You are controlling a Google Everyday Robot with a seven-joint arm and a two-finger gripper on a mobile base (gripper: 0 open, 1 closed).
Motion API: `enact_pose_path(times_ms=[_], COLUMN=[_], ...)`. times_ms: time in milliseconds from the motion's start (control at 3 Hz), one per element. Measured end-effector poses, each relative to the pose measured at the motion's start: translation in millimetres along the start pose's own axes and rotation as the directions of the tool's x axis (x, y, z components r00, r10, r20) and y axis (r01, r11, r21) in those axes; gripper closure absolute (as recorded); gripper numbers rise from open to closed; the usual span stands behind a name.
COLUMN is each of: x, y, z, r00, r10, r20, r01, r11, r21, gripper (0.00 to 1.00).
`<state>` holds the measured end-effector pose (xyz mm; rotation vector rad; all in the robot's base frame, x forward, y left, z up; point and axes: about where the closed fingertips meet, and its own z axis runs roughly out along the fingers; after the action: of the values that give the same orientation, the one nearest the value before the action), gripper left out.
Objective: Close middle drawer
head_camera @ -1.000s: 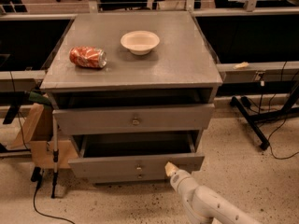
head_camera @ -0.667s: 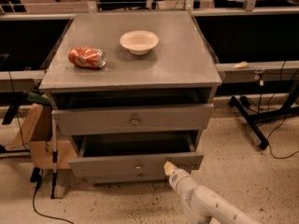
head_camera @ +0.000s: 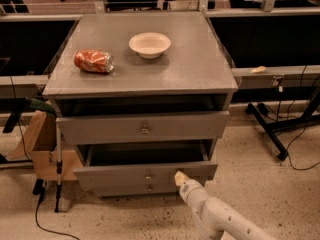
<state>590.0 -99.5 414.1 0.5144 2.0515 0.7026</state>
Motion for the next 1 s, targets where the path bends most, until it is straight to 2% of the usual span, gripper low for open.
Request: enact_pose_path(times_ms=[1000], x=[-7.1], y=[10.1], z=[19.7], r00=[1.000], r10=[0.004], r20=[0.029], r01=[-0.004], r11=[1.0000], r21=[-0.003], gripper=[1.00])
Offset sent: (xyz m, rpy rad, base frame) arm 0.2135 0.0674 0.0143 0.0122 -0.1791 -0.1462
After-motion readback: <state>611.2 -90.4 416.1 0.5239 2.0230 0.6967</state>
